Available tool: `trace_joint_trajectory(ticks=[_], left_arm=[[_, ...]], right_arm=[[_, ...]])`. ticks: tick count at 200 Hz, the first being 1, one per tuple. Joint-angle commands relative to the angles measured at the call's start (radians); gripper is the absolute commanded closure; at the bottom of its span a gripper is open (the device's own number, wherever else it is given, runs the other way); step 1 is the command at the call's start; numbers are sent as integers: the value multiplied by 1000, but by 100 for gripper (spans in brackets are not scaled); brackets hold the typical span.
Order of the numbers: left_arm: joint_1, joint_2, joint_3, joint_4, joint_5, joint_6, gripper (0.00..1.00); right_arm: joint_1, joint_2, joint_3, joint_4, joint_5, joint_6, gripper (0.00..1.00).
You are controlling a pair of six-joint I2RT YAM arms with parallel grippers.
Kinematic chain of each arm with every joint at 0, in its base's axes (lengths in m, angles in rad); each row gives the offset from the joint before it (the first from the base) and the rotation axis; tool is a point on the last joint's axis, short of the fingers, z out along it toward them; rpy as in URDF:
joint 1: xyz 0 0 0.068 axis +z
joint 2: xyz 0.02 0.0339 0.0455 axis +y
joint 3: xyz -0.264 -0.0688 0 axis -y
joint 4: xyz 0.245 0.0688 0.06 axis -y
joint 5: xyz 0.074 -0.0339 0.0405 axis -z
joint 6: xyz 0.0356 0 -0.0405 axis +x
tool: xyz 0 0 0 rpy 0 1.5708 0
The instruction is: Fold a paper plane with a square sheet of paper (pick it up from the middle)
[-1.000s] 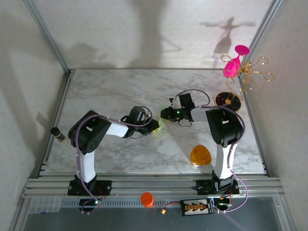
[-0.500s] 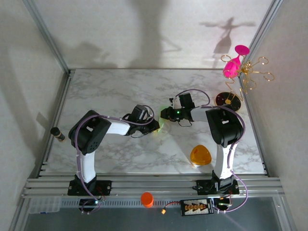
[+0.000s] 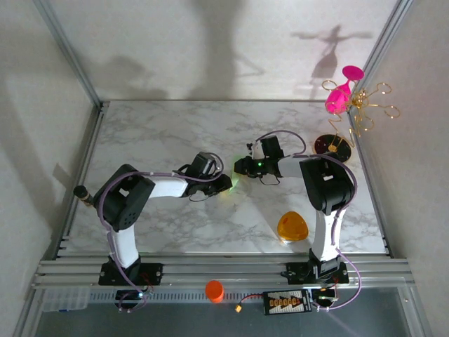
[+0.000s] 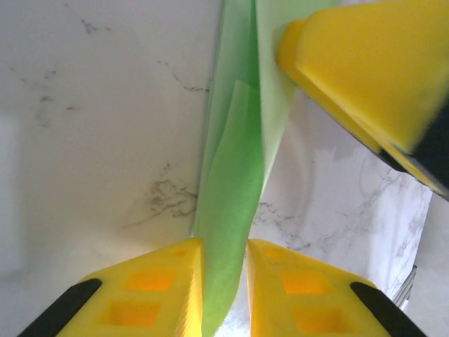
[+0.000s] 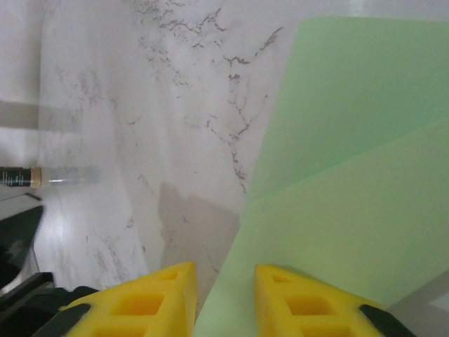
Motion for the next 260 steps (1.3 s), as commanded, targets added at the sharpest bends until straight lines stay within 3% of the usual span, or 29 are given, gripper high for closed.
trace_joint_trajectory(ticks=[1, 27, 75, 109, 161, 260], left_arm=[[2, -71, -11, -45, -71, 11, 78], [0, -89, -16, 2, -78, -15, 80], [-16, -24, -4, 172, 24, -99, 83], [-38, 35, 60, 144, 50, -73, 84], [-46, 73, 94, 24, 0, -21, 84], [-43, 95, 56, 35, -37, -38, 85]], right_arm=[[8, 24, 23, -31, 20, -15, 72], [8, 28, 26, -40, 22, -15, 72], [8, 30, 34, -48, 27, -15, 73], [8, 27, 38, -56, 29, -16, 73], [7, 29, 46, -68, 34, -16, 73], [9, 29, 48, -75, 36, -19, 73]])
